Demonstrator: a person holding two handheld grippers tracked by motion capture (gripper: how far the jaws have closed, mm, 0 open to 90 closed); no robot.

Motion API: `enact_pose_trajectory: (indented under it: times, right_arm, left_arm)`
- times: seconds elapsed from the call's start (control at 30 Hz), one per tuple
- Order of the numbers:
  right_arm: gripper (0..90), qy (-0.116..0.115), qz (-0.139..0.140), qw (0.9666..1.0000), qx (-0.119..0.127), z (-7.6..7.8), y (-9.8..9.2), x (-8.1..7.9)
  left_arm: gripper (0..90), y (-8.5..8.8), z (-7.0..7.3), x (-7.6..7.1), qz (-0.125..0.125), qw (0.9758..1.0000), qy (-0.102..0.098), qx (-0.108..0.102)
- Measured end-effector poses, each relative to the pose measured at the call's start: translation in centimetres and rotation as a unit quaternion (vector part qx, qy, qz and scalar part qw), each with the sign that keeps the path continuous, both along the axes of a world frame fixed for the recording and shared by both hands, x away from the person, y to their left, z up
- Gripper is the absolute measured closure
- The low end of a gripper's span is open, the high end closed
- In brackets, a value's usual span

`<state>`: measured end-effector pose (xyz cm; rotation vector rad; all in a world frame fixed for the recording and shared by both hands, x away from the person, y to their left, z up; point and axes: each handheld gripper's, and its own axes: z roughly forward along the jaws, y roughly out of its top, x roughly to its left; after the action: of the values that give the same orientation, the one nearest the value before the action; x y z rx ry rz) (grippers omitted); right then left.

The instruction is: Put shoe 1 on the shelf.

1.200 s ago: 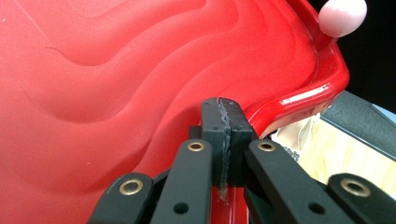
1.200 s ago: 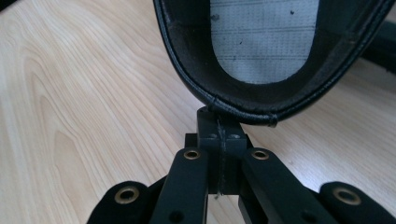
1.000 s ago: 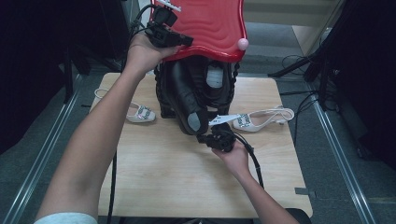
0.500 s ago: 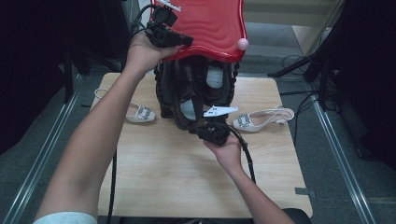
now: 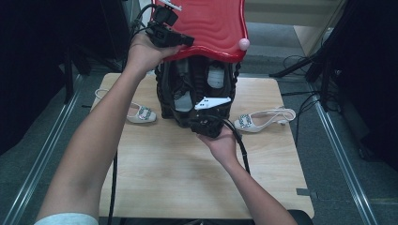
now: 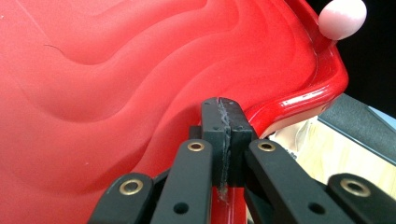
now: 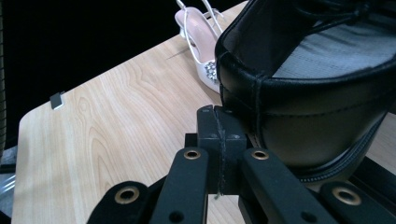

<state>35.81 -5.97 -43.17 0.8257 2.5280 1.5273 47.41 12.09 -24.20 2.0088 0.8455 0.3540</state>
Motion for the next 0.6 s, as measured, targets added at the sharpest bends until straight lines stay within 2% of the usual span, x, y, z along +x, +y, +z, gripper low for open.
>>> enact_pose_trajectory:
  times: [0.2, 0.3, 0.37, 0.5, 0.6]
  right_arm:
    - [90.0, 0.002, 0.007, 1.0, 0.003, 0.4, 1.1, 0.1]
    - [90.0, -0.008, 0.0, 1.0, 0.004, 0.9, 1.6, 0.3]
    - [90.0, -0.013, -0.013, 0.9998, -0.004, 1.1, 1.8, 0.8]
    - [90.0, 0.001, -0.02, 0.9998, 0.008, 1.3, 1.9, 2.3]
    - [90.0, -0.004, -0.024, 0.9997, 0.002, 1.7, 2.4, 3.1]
  left_arm:
    - [89.9, -0.1, 0.0, 0.0, -0.001, 1.0, -0.002, 0.001]
    - [89.8, -0.1, 0.0, -0.1, -0.001, 1.0, -0.001, 0.001]
    - [89.9, -0.1, 0.0, -0.1, 0.0, 1.0, -0.001, 0.001]
    - [89.8, -0.1, 0.0, -0.1, 0.0, 1.0, -0.001, 0.001]
    - [89.9, 0.0, 0.0, -0.1, 0.0, 1.0, 0.0, 0.0]
